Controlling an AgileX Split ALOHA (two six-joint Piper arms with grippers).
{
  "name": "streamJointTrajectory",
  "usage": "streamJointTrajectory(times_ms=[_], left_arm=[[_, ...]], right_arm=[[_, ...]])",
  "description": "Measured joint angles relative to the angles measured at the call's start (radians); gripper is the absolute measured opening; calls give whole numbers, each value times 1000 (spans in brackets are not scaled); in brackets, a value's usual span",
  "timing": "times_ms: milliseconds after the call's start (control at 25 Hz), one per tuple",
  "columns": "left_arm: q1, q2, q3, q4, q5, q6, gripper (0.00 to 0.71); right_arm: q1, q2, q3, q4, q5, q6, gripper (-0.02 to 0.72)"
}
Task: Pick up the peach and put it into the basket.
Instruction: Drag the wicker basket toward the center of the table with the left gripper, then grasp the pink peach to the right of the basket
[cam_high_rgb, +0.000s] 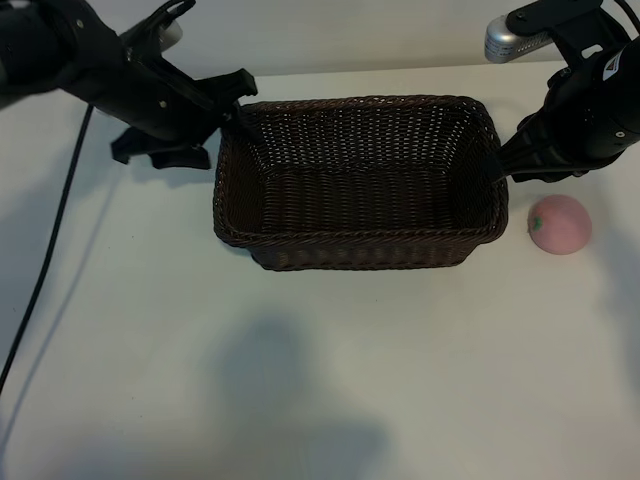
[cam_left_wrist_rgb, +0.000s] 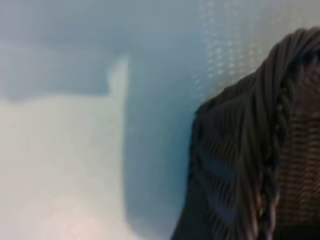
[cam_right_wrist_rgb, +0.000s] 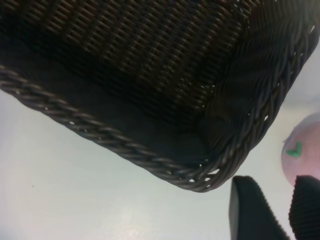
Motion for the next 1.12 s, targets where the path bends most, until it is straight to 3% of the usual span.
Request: streamJointTrajectory(times_ms=[440, 520, 680, 840, 1120], left_arm=[[0, -12, -331, 290, 440, 12, 599], [0, -15, -382, 337, 494, 34, 597], [6, -49, -413, 448, 497, 47, 596], [73, -111, -413, 458, 497, 78, 596], [256, -243, -413, 424, 497, 179, 596]], right_arm=[[0, 0, 0, 0, 0, 0, 255], [0, 0, 0, 0, 0, 0, 255], [0, 0, 0, 0, 1, 0, 255], [0, 0, 0, 0, 4, 0, 255], [0, 0, 0, 0, 9, 0, 255]])
